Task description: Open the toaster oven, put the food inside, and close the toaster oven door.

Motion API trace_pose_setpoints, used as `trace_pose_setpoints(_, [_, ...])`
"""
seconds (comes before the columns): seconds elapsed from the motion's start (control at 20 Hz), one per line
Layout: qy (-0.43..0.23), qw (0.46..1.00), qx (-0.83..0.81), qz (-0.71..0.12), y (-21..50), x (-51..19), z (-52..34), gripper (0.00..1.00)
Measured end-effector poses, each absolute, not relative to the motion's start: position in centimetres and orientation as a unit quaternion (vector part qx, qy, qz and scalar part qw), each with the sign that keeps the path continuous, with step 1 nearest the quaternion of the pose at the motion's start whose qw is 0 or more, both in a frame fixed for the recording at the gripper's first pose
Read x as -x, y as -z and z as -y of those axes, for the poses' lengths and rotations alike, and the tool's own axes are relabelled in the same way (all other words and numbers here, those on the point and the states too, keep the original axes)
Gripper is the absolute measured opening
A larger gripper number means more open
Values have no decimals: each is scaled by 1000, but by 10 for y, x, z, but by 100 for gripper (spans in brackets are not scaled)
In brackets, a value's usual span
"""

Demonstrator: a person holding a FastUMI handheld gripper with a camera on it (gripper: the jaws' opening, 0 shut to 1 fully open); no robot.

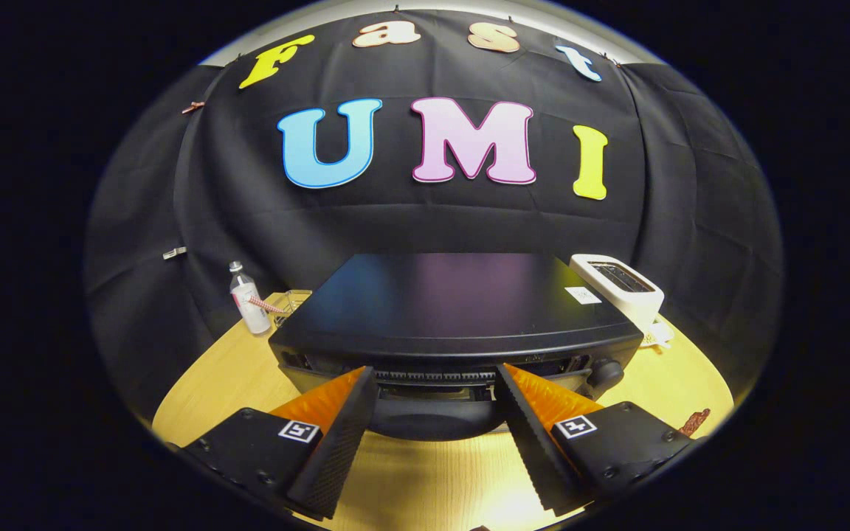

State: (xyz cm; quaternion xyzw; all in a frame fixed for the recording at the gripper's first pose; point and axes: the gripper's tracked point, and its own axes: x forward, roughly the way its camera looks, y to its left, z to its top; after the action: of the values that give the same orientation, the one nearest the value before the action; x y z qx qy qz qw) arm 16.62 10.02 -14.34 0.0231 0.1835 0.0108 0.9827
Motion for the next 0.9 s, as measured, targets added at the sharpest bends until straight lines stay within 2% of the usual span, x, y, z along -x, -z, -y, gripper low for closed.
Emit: trace_pose_setpoints(0.9, [-11, 973, -35, -229, 206, -72, -100, 96])
